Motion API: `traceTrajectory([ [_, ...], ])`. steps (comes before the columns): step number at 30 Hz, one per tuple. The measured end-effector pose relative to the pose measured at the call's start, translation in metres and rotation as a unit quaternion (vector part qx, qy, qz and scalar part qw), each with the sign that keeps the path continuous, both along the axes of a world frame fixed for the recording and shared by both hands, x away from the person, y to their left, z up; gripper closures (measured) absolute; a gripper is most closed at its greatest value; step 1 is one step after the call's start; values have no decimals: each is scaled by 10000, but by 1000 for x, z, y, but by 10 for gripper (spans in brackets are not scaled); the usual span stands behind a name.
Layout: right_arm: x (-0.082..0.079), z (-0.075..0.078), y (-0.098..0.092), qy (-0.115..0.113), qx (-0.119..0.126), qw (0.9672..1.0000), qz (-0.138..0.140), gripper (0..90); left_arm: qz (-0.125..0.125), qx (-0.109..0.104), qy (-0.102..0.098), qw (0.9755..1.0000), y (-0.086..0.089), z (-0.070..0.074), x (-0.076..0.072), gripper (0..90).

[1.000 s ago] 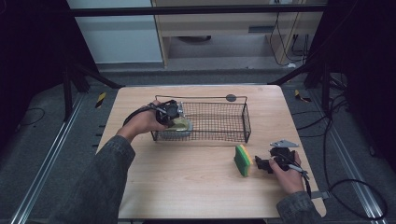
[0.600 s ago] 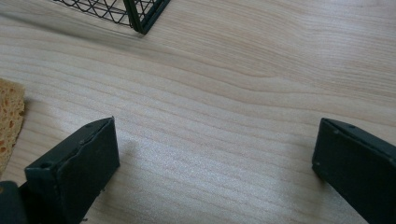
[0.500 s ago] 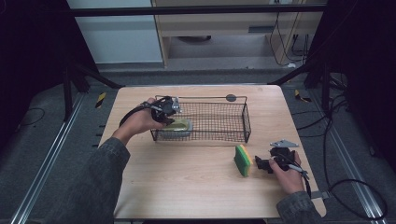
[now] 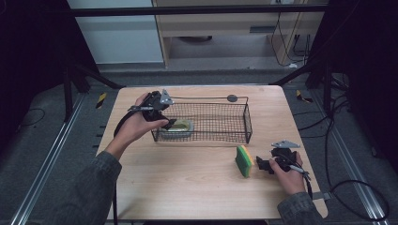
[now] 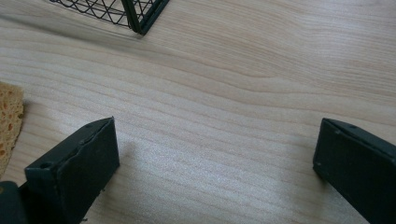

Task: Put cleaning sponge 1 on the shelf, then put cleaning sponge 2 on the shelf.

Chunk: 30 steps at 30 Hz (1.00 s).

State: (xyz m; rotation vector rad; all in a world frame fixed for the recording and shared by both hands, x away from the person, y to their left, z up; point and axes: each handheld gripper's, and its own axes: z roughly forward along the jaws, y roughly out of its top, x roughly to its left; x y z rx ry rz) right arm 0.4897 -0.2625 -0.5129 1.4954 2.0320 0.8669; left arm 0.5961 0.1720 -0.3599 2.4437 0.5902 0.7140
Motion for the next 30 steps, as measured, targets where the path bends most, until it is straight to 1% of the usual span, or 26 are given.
traceTrajectory([
  [2, 0, 0, 0, 1, 2, 10000, -3, 5, 69, -128, -63, 9999, 3, 1, -9, 64],
  [4, 0, 0, 0, 2, 4, 10000, -5, 5, 125, -396, -99, 9991, 8, 0, -22, 53],
  [5, 0, 0, 0, 1, 3, 10000, -3, 5, 176, -569, -116, 9982, 12, -2, -29, 47],
  [6, 0, 0, 0, 1, 4, 10000, -5, 5, 241, -698, -114, 9972, 16, -6, -37, 49],
  [7, 0, 0, 0, 2, 7, 10000, -11, 5, 305, -826, -134, 9960, 20, -10, -45, 47],
  [8, 0, 0, 1, 5, 40, 10000, -39, 5, 485, -1044, -133, 9933, 28, -23, -60, 45],
  [9, 0, 0, 1, 5, 40, 10000, -39, 5, 485, -1044, -133, 9933, 28, -23, -60, 45],
  [10, 0, 0, 1, 4, 48, 10000, -46, 7, 622, -1106, -151, 9918, 33, -29, -67, 45],
  [12, 0, 0, 1, 4, 51, 10000, -46, 11, 822, -1250, -136, 9887, 40, -43, -78, 47],
  [13, 0, 0, 0, -13, 4, 10000, -44, 28, 969, -1302, -58, 9867, 46, -53, -85, 47],
  [14, -3, 3, 0, 44, -17, 10000, -4, 73, 1064, -1396, -20, 9845, 49, -60, -88, 52],
  [15, -3, 3, 0, 44, -17, 10000, -4, 73, 1124, -1333, 94, 9846, 53, -70, -90, 52],
  [16, -5, 4, 0, 70, -28, 10000, 3, 95, 1156, -1237, 189, 9854, 54, -78, -92, 52],
  [17, -7, 6, 0, 63, -68, 10000, 18, 115, 1196, -1146, 202, 9860, 57, -85, -94, 53],
  [18, -9, 9, 0, 60, -128, 9999, 1, 119, 1273, -1109, 199, 9855, 60, -91, -96, 54],
  [19, -11, 12, 0, 68, -212, 9997, -30, 118, 1312, -1131, 280, 9845, 61, -99, -98, 58],
  [21, -17, 21, -2, 156, -369, 9992, -56, 125, 1318, -1197, 507, 9827, 63, -113, -99, 58],
  [22, -20, 26, -3, 211, -402, 9989, -71, 134, 1288, -1182, 578, 9829, 64, -119, -99, 60],
  [23, -25, 31, -3, 267, -416, 9987, -91, 142, 1302, -1166, 624, 9826, 65, -122, -99, 61],
  [25, -35, 41, -6, 431, -407, 9981, -150, 155, 1389, -1209, 732, 9802, 67, -126, -98, 59],
  [26, -43, 50, -6, 591, -424, 9971, -216, 165, 1415, -1218, 745, 9796, 67, -127, -98, 56],
  [27, -43, 50, -6, 591, -424, 9971, -216, 165, 1452, -1175, 762, 9794, 68, -129, -97, 56],
  [28, -46, 54, -6, 647, -396, 9969, -230, 168, 1501, -1221, 805, 9778, 68, -131, -97, 57],
  [29, -51, 59, -5, 741, -376, 9963, -233, 169, 1501, -1231, 853, 9773, 69, -132, -96, 57],
  [30, -55, 66, -2, 796, -351, 9960, -198, 174, 1528, -1262, 881, 9762, 68, -135, -96, 54],
])
